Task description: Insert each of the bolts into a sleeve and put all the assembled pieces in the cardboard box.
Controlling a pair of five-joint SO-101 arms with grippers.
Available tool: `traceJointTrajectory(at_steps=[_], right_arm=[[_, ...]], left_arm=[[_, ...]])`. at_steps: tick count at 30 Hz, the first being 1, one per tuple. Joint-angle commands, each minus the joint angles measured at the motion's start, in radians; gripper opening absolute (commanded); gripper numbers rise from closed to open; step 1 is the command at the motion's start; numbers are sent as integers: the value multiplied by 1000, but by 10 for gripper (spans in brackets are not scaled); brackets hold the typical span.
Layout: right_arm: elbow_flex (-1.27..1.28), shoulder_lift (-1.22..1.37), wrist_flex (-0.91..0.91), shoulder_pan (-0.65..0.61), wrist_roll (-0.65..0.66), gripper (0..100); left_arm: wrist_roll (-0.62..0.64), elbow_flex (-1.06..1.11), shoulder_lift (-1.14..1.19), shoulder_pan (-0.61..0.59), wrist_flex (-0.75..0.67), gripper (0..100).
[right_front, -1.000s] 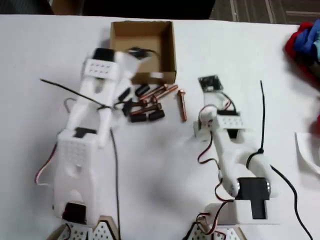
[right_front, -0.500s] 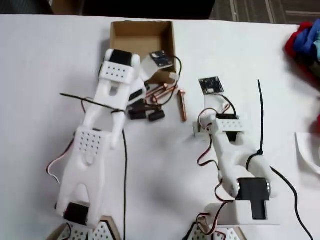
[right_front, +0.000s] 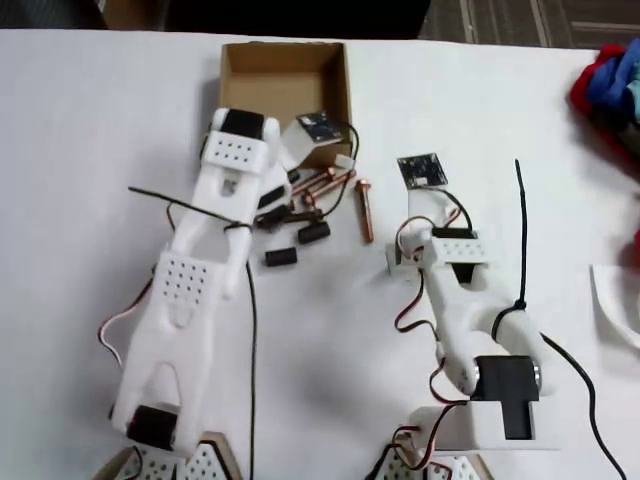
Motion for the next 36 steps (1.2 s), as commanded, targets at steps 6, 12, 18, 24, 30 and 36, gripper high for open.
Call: traceJointTrajectory(at_steps=[6,12,18,24,30,36], right_arm=[[-9,-24,-16,-8,-8,20],[-9,-22,-18,-8,-8,20],[-9,-22,-18,-8,-8,20],[-9,-22,-18,-10,-8,20],[-9,-22,-18,-10,-8,20],[-9,-22,-18,-10,-8,20]], left_arm=[[-8,8,-6,-64,37,196],[-2,8,-11,-172,40,57],[-2,8,-12,-232,40,144],[0,8,-14,-236,41,218],[34,5,-32,-218,41,218],[155,-1,-120,-163,15,218]])
